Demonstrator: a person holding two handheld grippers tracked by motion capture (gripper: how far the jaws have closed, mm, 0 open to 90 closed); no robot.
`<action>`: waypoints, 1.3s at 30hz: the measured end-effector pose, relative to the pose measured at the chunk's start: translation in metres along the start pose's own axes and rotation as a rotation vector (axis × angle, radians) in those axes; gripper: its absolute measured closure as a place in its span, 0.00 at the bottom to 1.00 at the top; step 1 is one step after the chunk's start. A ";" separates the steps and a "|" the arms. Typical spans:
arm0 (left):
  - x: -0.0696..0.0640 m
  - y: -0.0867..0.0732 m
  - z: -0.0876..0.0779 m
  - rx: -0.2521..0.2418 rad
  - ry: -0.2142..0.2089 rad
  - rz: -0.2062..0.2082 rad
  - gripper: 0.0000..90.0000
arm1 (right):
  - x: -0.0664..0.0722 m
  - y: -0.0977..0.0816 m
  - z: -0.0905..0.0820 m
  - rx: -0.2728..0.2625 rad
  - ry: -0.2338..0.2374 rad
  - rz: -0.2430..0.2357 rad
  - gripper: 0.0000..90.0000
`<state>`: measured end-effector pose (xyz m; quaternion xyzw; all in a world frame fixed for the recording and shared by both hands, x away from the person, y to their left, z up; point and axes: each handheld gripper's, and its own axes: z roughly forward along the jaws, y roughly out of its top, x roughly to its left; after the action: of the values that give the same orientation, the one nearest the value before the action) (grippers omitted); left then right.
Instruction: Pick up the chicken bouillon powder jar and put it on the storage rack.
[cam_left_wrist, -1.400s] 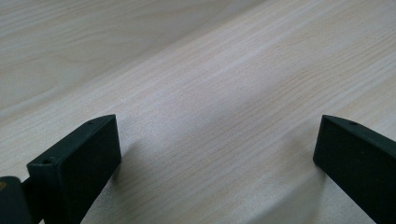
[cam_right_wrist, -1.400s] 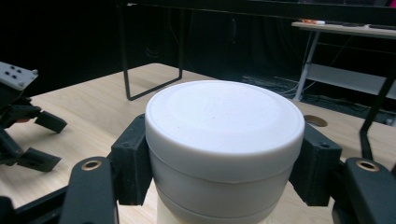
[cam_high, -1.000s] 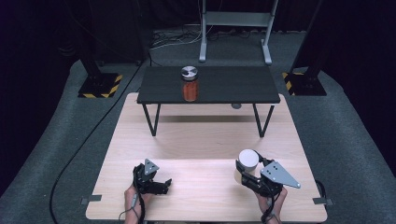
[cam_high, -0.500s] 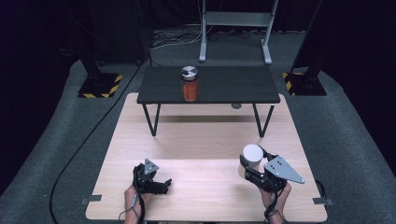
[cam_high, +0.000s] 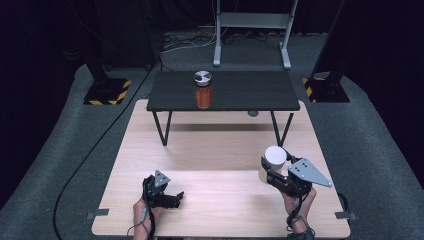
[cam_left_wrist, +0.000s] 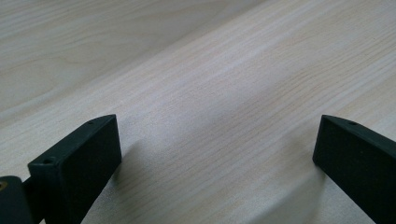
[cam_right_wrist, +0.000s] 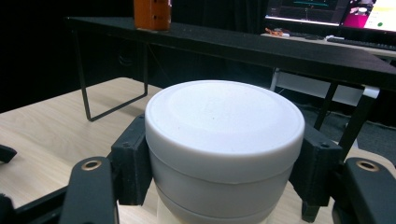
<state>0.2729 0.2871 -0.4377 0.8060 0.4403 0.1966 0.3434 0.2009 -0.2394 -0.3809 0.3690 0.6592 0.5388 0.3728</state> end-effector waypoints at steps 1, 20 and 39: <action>0.000 0.000 0.000 0.000 0.000 0.001 0.01 | -0.001 0.001 0.000 -0.001 -0.001 -0.002 0.37; 0.000 0.000 0.000 0.001 0.001 -0.002 0.01 | -0.018 0.025 0.010 -0.007 0.013 -0.011 0.37; -0.001 0.000 0.000 0.000 0.002 -0.001 0.01 | -0.030 0.058 0.026 -0.001 0.024 -0.009 0.37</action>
<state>0.2726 0.2866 -0.4377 0.8055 0.4411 0.1973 0.3430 0.2425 -0.2463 -0.3245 0.3593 0.6649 0.5421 0.3673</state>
